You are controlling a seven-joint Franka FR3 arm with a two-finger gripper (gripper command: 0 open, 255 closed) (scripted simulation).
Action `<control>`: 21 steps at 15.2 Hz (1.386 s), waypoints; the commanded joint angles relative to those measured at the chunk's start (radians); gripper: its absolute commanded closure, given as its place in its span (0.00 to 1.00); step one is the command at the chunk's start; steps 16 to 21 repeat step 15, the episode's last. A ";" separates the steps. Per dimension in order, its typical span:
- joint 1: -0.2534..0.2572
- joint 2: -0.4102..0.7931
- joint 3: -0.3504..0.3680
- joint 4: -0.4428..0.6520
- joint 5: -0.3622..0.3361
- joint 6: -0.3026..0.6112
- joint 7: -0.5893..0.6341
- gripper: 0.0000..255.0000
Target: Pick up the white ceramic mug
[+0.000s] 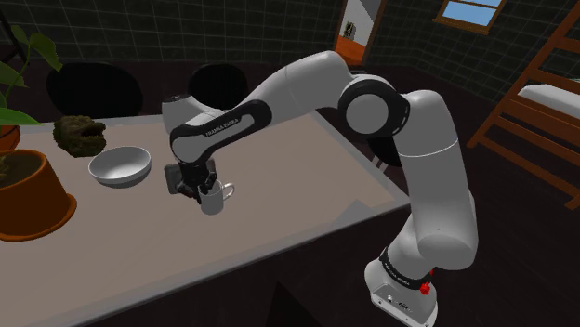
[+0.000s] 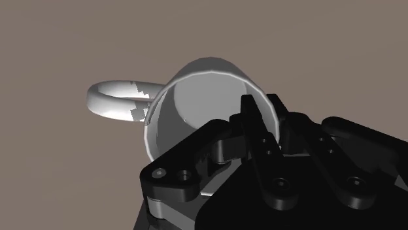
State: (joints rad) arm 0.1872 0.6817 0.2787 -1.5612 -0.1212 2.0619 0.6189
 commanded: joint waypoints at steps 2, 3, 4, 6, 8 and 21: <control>-0.003 -0.023 0.004 0.003 0.005 -0.026 -0.001 1.00; -0.003 -0.030 0.005 0.006 0.007 -0.035 -0.002 1.00; -0.004 -0.037 0.007 0.009 0.009 -0.045 -0.002 1.00; -0.006 -0.051 0.009 0.014 0.012 -0.064 -0.003 1.00; -0.007 -0.064 0.011 0.021 0.016 -0.084 -0.004 1.00; -0.010 -0.095 0.017 0.043 0.024 -0.136 -0.006 1.00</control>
